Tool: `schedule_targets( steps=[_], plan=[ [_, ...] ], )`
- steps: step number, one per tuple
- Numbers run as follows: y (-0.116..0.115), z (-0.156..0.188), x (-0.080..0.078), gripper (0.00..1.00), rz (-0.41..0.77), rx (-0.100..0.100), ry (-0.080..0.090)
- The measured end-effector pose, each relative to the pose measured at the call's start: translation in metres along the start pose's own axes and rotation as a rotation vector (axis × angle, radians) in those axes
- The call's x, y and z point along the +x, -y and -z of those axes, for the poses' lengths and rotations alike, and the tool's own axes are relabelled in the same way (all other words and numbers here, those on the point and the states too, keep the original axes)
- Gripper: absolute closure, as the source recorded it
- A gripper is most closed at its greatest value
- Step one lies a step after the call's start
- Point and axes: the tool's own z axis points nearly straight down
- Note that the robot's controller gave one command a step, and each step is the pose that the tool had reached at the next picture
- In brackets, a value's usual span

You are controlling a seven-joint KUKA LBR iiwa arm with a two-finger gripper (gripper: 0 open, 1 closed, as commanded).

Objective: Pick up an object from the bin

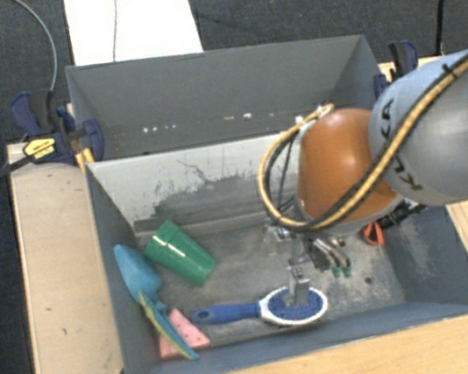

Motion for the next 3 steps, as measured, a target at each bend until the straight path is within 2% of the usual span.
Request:
schedule_targets(
  steps=[1, 2, 3],
  plan=[
    [0.007, -0.025, 0.009, 0.00, 0.049, -0.001, 0.000],
    [0.024, -0.050, 0.011, 1.00, 0.282, -0.001, 0.005],
    [0.024, -0.050, 0.011, 1.00, 0.281, -0.001, 0.005]
  ],
)
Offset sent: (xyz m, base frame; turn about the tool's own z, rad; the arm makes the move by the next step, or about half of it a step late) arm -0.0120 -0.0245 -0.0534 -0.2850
